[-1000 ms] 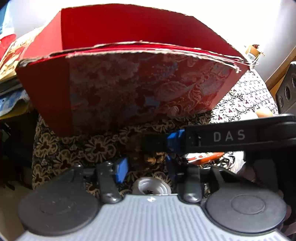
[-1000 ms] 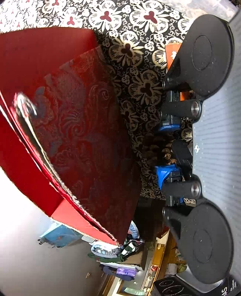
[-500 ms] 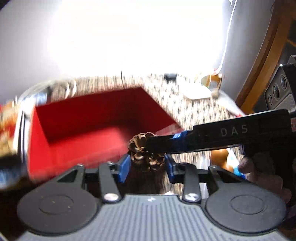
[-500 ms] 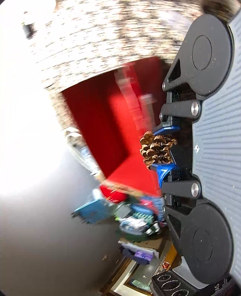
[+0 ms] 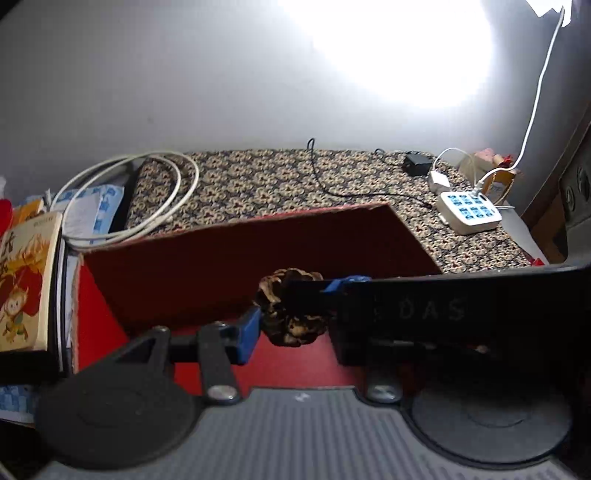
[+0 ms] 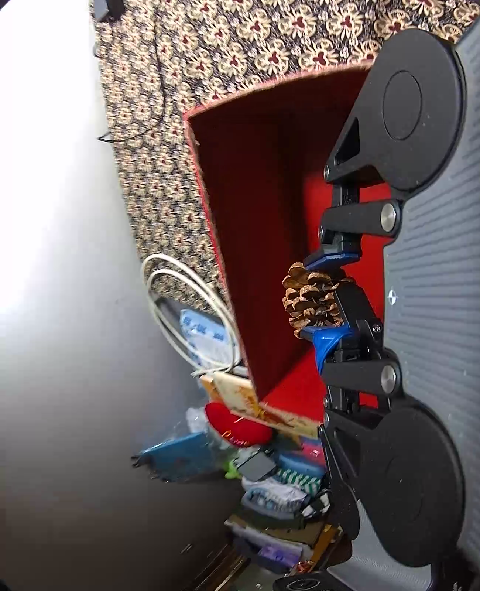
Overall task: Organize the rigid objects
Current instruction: 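Lower the pine cone into the red box and open the right gripper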
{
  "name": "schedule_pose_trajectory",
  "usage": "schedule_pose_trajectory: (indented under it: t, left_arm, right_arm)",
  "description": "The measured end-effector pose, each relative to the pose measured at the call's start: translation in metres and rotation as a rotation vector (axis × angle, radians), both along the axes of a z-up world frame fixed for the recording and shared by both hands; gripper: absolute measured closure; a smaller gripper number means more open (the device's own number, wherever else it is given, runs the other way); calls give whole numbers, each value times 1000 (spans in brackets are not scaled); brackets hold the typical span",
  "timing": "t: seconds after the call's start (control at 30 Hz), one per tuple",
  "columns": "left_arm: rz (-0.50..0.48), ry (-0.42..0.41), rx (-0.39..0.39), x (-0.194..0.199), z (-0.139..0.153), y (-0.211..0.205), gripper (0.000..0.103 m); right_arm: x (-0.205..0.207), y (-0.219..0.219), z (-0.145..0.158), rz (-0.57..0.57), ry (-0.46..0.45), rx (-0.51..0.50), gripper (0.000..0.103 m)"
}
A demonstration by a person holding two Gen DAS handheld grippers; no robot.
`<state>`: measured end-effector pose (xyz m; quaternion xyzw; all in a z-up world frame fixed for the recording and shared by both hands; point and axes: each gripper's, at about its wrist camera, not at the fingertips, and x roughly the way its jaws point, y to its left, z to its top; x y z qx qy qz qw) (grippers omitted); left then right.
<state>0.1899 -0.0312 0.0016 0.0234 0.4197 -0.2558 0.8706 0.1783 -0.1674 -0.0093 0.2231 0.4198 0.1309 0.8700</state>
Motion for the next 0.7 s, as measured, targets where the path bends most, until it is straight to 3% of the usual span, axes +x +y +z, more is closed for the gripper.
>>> schedule_pose_trajectory:
  t: [0.13, 0.23, 0.33, 0.4, 0.53, 0.6, 0.7]
  left_arm:
    - [47, 64, 5, 20, -18, 9, 68]
    - [78, 78, 42, 29, -27, 13, 57]
    - [117, 76, 90, 35, -36, 20, 70]
    - [124, 112, 68, 40, -40, 24, 70]
    - [127, 118, 119, 38, -42, 17, 64]
    - [122, 128, 156, 37, -43, 11, 64]
    - [86, 132, 184, 31, -44, 2, 64]
  right_arm:
    - [16, 8, -16, 9, 42, 9, 87]
    - [24, 6, -22, -13, 64, 36, 86]
    - [31, -8, -31, -54, 119, 112, 83]
    - [30, -14, -35, -67, 153, 128, 83]
    - [26, -24, -35, -107, 206, 33, 83]
    - [22, -25, -34, -70, 226, 21, 85]
    - [10, -22, -30, -48, 227, -83, 85]
